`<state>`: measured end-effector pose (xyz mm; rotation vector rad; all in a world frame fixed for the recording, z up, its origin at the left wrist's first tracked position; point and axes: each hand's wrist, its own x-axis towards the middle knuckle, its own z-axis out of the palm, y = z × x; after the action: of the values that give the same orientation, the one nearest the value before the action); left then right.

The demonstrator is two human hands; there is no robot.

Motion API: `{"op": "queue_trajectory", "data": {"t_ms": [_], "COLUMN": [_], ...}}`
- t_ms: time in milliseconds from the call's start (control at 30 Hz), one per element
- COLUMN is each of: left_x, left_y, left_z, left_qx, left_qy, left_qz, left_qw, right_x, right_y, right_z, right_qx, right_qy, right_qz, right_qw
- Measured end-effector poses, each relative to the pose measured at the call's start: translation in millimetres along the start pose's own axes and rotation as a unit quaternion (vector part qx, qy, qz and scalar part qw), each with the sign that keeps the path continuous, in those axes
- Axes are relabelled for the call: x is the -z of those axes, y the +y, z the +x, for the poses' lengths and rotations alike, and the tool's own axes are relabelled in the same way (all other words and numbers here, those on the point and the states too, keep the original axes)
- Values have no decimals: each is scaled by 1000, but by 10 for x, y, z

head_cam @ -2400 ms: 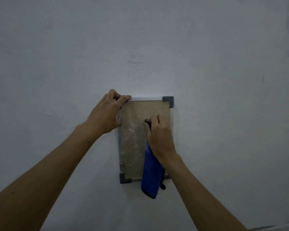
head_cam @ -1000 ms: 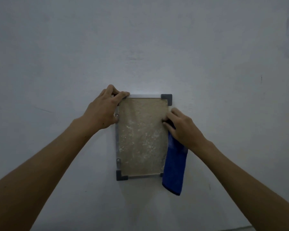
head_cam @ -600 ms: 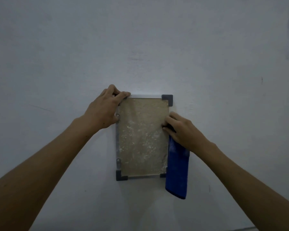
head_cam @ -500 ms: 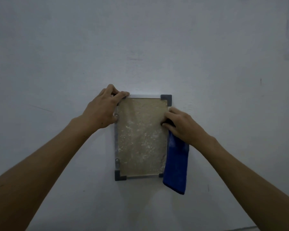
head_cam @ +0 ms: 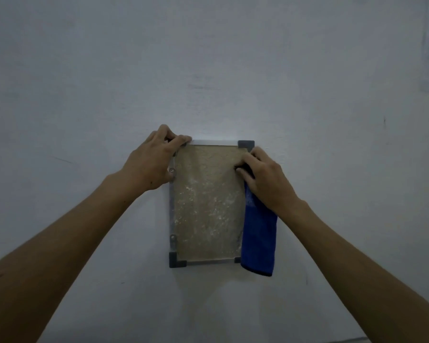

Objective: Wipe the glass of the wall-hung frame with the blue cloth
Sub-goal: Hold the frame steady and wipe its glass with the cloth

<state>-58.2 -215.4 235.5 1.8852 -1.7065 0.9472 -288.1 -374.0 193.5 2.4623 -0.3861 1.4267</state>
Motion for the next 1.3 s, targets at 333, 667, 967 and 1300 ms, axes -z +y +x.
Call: {"op": "queue_trajectory", "data": {"t_ms": [333, 667, 967, 1300], "left_x": [9, 24, 32, 45], "left_y": [-1, -9, -21, -21], "left_z": [5, -1, 8, 5], "left_qx": [0, -2, -7, -9], "left_qy": [0, -2, -7, -3], "left_qz": [2, 1, 8, 6], "left_qw": [1000, 1000, 1000, 1000], "right_x": [5, -99, -160, -212], "right_y": [-42, -152, -239, -310], "right_z": [129, 71, 56, 36], "right_qx": [19, 34, 54, 84], "right_qy": [-15, -35, -63, -95], "right_qz": [6, 10, 11, 7], "right_qw": [1000, 999, 996, 992]}}
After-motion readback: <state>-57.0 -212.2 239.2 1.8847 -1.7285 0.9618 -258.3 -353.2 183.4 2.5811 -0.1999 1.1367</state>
